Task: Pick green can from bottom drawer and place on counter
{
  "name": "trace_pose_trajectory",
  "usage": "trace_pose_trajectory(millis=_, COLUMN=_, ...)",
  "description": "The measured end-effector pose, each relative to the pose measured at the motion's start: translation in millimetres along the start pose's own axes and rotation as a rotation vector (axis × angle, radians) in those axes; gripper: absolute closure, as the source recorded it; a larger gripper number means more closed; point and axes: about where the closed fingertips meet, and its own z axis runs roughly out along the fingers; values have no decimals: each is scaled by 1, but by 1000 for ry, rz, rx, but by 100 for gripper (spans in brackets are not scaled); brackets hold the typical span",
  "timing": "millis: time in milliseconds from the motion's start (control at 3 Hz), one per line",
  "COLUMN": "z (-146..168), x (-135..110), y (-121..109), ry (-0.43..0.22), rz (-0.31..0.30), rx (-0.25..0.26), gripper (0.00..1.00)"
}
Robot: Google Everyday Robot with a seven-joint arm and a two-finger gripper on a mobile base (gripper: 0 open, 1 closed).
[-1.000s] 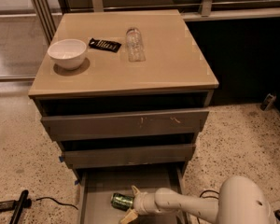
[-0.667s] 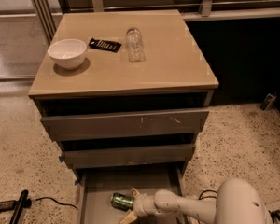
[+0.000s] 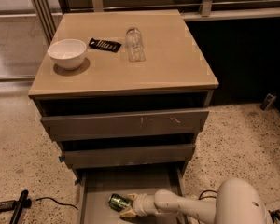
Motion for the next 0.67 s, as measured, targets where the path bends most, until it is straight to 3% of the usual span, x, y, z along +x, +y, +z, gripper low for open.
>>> trace_pose_trajectory(millis=667, z=0, x=0, y=0, ry=0, rz=0, rx=0, gripper=87)
